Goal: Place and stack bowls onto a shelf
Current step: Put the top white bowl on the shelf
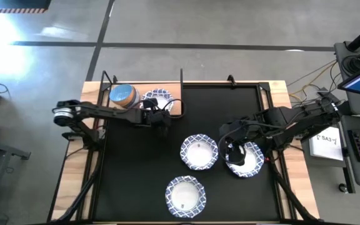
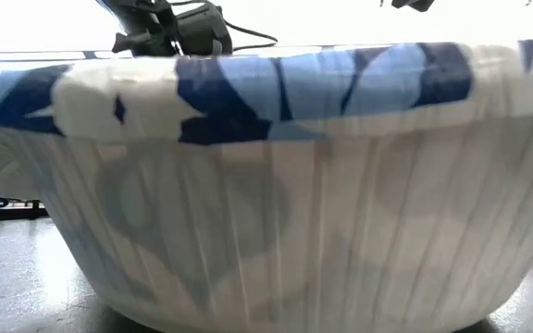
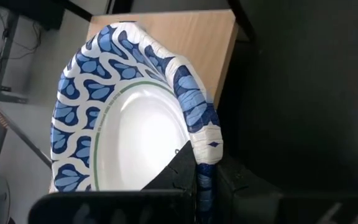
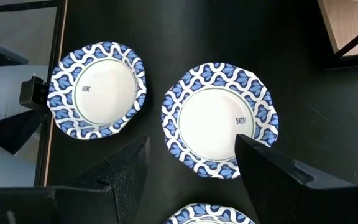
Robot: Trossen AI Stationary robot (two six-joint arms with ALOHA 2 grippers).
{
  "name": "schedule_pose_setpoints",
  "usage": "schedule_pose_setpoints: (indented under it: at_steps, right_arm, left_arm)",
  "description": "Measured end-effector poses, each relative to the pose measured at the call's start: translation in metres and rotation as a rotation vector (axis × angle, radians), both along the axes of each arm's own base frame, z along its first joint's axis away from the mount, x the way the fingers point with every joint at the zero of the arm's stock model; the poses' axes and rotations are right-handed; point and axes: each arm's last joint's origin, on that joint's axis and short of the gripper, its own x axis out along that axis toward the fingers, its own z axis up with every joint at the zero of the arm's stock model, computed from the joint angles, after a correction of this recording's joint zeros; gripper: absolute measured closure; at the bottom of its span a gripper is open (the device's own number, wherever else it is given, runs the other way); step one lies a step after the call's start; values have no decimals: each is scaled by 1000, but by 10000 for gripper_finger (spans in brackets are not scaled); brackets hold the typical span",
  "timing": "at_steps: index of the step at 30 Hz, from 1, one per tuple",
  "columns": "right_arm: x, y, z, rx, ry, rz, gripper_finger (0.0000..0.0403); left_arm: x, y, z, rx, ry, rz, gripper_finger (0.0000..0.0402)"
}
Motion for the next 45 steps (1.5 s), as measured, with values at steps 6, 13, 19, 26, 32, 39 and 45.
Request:
schedule_pose_setpoints:
  at_steps: [6,13,19,26,32,39,45]
  right_arm:
    - [0,0,0,1,0,-2,177]
    - [0,0,0,1,1,-2,177]
    - [0,0,0,2,1,-2,177]
    - [0,0,0,1,0,-2,177]
    - [0,0,0,2,-1,-2,177]
    - [0,0,0,11,0,-13,177]
    - [0,0,0,11,0,-13,177]
  left_arm:
    - [5,1,-7,-6,1,0,386]
    - [6,7,-7,70,-12,54,331]
    - [6,8,-6,95,-15,71,281]
    - [9,9,0,126,-34,83,228]
    - [15,14,14,180,-59,95,198]
    - [19,17,22,173,-95,99,189]
    - [18,30,22,175,-108,151,189]
